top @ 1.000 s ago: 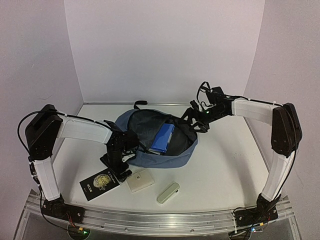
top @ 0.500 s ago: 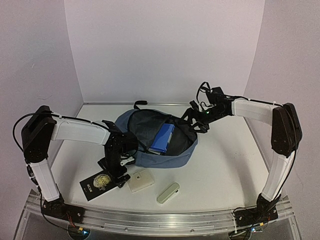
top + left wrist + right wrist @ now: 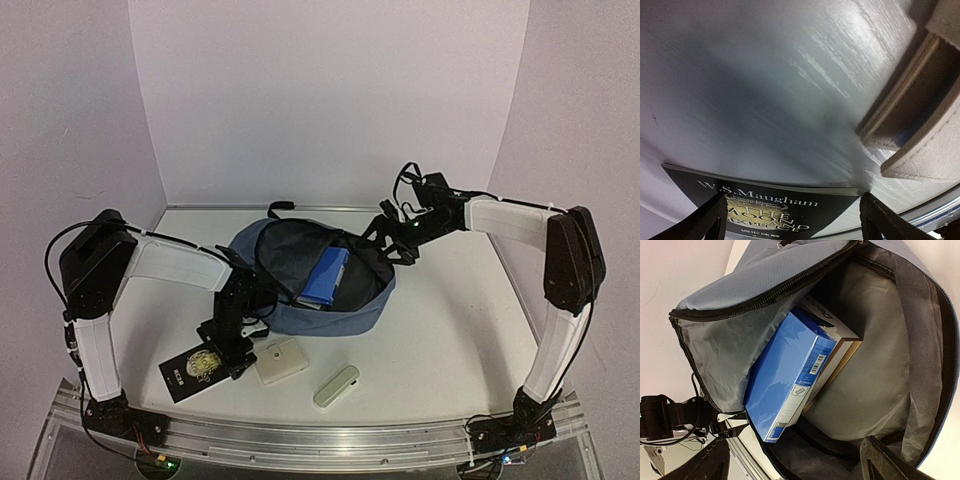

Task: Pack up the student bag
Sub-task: Pick up the book from the center of the board.

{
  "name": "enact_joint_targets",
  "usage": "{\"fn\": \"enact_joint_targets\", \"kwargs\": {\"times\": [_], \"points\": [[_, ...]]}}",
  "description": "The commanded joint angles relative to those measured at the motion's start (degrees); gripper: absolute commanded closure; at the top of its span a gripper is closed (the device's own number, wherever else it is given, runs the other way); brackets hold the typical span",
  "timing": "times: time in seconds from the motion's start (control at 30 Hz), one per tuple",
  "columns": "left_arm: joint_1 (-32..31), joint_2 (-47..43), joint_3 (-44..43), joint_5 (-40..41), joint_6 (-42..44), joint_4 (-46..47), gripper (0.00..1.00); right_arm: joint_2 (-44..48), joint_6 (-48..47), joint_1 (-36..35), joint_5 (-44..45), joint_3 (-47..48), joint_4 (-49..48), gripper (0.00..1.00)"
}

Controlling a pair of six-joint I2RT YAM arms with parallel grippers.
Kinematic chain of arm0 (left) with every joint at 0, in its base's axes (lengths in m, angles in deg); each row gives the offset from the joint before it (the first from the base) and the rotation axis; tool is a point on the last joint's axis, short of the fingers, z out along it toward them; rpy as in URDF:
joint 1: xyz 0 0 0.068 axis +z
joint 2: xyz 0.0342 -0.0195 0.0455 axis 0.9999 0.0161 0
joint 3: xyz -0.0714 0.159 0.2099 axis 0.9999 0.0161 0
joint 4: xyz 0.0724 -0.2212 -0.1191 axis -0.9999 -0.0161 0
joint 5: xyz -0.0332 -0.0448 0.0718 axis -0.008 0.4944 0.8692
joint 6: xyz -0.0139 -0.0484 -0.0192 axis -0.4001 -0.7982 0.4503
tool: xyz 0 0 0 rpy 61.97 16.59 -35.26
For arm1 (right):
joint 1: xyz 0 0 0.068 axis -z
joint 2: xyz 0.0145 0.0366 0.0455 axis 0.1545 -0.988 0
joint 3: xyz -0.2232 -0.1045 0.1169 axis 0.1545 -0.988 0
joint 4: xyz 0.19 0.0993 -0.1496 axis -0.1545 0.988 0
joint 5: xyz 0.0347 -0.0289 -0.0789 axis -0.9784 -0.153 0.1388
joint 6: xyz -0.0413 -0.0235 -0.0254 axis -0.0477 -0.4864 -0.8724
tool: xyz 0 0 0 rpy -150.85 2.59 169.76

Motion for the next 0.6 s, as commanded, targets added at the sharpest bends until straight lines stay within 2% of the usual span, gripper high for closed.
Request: {"fn": "enact_joint_targets", "kwargs": {"times": [0.0,0.27,0.57], "points": [[0.34,6.74,1.33,0.51,1.34,3.43,0.15,3.43,-0.73,0.38,0.04,-0.22,-0.03,0.1],[0.49,7.93,0.75,-0.17,2.04,3.5,0.34,3.8,-0.56,0.35,0.37,0.14,0.18,0.11],[0.52,6.59,-2.2,0.02,0.98,2.31,0.65,3.98,-0.68,0.35,0.19,0.32,0.41,0.11]]}}
